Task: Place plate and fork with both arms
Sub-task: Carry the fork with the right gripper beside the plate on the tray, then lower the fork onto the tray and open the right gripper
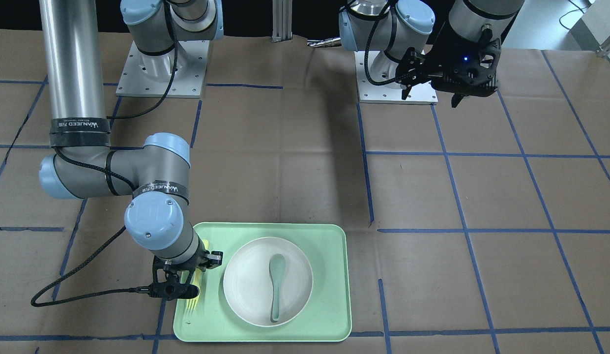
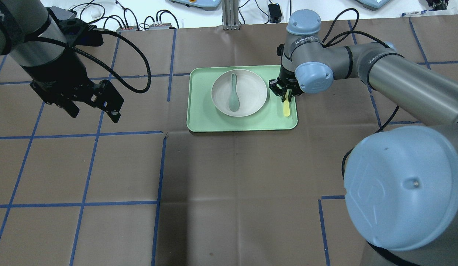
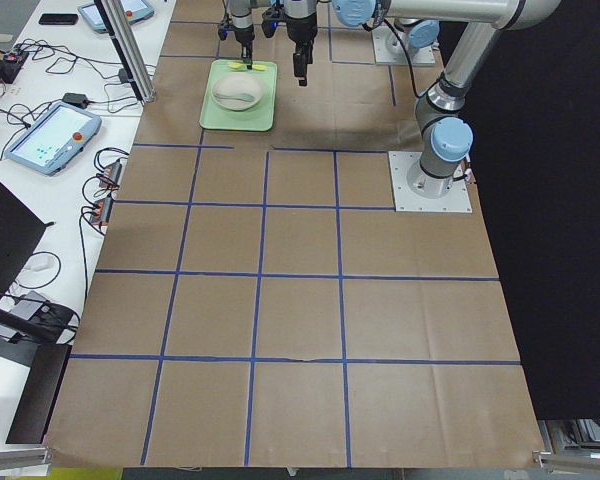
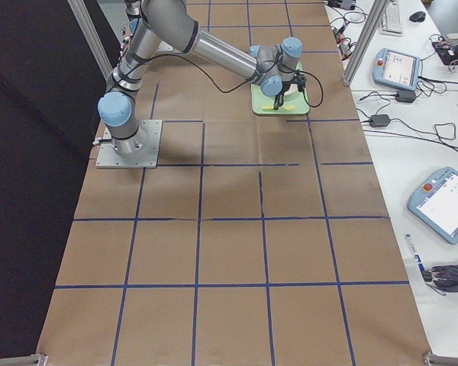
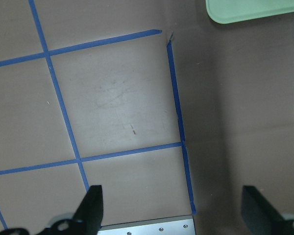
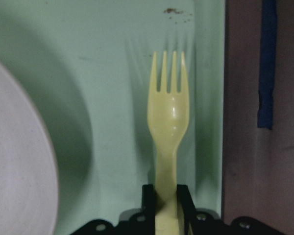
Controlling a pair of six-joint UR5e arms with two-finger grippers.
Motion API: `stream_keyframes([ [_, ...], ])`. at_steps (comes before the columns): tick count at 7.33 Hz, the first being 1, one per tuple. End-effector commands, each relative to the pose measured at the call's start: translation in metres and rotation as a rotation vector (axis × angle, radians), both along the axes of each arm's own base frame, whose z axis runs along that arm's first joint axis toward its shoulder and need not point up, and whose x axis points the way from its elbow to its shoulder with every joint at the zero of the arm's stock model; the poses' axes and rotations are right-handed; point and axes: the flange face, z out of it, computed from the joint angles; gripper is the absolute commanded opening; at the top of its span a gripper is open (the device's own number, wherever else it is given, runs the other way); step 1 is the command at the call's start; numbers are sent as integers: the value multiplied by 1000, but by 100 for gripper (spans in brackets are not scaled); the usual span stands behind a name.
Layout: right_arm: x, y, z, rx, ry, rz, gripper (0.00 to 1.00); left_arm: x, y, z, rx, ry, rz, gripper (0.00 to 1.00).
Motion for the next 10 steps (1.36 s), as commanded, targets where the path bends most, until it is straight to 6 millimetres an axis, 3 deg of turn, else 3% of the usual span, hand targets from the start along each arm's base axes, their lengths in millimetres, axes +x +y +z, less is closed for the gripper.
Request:
stream_keyframes([
  [1, 1, -1, -3, 0, -1, 1, 9, 0, 0, 0, 0, 0, 0, 99],
  [2, 5, -3, 2, -10, -2, 4, 30, 0, 0, 0, 0, 2, 0, 99],
  [3, 4, -6, 6, -20, 6, 5, 82, 0, 0, 1, -1, 0, 0, 99],
  [4, 4, -6, 11, -28, 6, 5, 100, 0, 0, 1, -1, 1, 0, 99],
  [5, 1, -9, 23, -38, 1, 2, 100, 0, 0, 1, -3, 1, 0, 99],
  [6, 0, -5, 52, -60, 0, 8, 100, 0, 0, 1, -1, 1, 0, 99],
  [7, -5, 9, 86, -42, 2, 31, 100, 0, 0, 1, -1, 1, 0, 99],
  [8, -15, 30, 134, -39, 4, 72, 100, 0, 0, 1, -3, 1, 0, 99],
  [9, -29, 56, 181, -10, 10, 70, 100, 0, 0, 1, -1, 0, 0, 99],
  [10, -49, 79, 215, 24, 7, 67, 100, 0, 0, 1, -1, 0, 0, 99],
])
